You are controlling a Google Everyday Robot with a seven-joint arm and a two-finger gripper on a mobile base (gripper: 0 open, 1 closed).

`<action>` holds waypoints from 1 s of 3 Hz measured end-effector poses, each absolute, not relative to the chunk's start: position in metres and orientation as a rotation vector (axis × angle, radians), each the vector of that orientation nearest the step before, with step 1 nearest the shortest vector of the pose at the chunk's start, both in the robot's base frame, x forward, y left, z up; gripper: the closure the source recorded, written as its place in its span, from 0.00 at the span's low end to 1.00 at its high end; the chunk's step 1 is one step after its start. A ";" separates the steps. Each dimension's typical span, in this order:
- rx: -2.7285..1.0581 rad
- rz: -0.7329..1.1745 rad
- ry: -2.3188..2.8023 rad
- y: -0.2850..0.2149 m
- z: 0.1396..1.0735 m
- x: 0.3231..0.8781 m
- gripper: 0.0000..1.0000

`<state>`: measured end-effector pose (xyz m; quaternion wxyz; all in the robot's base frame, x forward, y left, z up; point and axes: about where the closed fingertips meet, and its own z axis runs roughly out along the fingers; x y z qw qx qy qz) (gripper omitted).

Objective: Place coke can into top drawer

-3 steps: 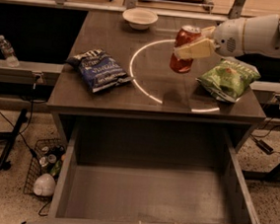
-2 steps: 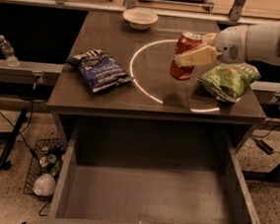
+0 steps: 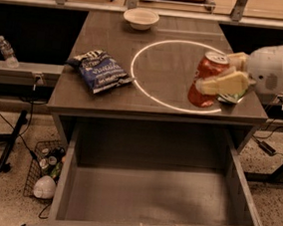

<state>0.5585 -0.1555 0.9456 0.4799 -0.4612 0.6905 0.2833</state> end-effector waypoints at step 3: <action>-1.169 0.623 1.761 -0.229 0.878 0.467 1.00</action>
Offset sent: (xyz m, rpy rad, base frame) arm -0.1206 -0.1145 -0.1047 -0.1483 0.0474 -0.0389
